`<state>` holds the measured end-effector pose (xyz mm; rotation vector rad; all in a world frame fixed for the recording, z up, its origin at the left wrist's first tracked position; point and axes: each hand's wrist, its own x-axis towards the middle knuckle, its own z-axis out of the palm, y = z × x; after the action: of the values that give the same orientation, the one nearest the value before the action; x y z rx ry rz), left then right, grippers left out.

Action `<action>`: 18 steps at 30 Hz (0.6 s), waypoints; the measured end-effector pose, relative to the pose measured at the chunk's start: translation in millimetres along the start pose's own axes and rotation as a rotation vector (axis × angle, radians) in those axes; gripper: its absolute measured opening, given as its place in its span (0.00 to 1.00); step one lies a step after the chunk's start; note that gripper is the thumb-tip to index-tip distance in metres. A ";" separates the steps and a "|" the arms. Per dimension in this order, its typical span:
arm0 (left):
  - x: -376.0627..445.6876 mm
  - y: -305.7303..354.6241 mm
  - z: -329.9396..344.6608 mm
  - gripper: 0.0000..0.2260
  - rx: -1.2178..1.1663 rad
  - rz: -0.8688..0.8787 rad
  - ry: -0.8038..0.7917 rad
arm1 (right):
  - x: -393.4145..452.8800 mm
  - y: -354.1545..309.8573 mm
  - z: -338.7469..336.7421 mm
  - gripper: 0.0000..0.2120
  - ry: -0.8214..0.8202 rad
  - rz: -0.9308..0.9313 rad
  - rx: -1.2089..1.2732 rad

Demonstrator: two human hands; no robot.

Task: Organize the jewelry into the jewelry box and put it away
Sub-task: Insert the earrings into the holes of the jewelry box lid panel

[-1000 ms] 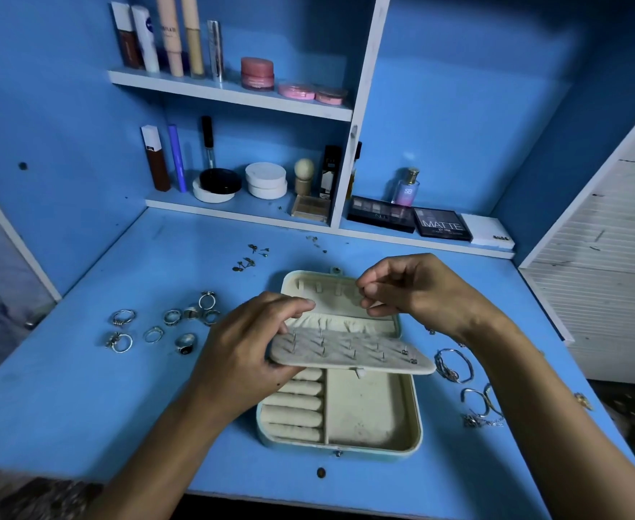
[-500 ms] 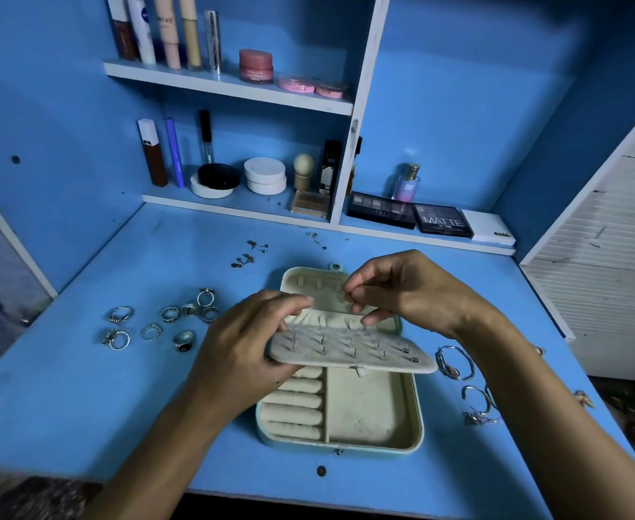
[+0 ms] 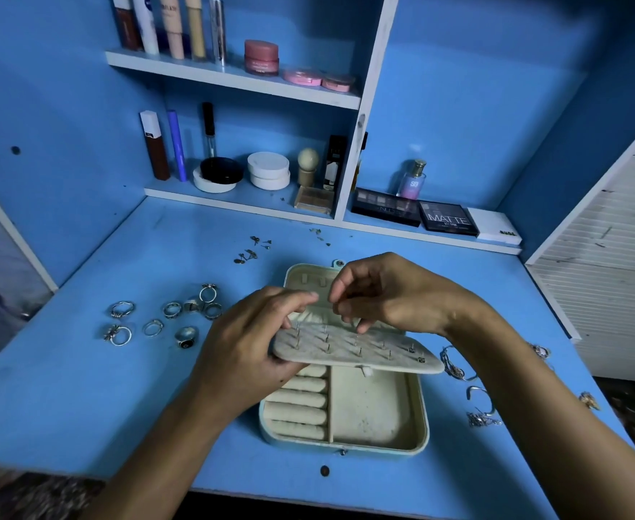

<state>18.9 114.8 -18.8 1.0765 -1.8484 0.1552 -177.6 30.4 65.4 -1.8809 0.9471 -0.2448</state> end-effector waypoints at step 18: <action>-0.3 -0.2 -0.1 0.19 0.023 0.011 0.004 | 5.7 8.7 4.9 0.07 -0.030 -0.086 0.031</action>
<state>19.2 114.9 -19.0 1.0809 -1.8540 0.1854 -175.5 27.8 54.4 -1.8935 0.8389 -0.2804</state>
